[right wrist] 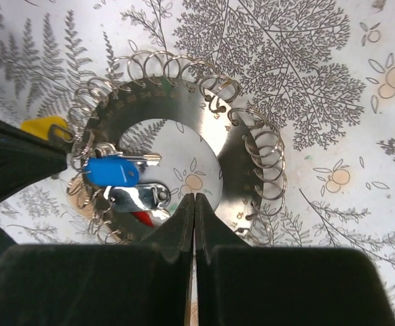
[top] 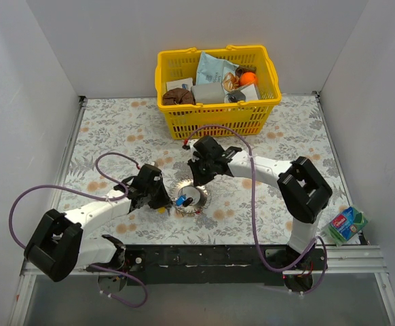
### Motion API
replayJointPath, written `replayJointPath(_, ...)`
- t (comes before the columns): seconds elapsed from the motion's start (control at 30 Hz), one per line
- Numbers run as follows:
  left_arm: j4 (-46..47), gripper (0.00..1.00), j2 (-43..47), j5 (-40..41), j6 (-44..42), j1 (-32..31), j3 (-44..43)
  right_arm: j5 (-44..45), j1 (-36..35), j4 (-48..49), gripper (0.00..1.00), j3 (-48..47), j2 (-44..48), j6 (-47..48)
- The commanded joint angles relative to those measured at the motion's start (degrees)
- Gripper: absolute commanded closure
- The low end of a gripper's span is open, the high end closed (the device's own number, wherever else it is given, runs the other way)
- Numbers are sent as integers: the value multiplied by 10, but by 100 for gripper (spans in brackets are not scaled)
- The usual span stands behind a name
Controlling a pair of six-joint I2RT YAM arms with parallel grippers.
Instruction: Put the keys on the keyring
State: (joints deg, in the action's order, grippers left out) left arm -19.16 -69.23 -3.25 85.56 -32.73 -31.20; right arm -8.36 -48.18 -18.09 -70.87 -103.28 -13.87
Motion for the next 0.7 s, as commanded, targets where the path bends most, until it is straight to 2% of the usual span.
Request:
replayJointPath(0.0,36,100,-1,-33,34,0,15,-10,-4,-30,99,-33,-45,27)
replayJointPath(0.27,34,100,-74,-21,36,0,-5,11,-9,-58,99,-31,-83,42)
replayJointPath(0.5,42,100,-123,-9,11,0,-38,13,-10,-65,99,26,-44,41)
replayJointPath(0.67,70,100,-159,-42,1,1,-62,-17,-13,-58,99,52,-21,25)
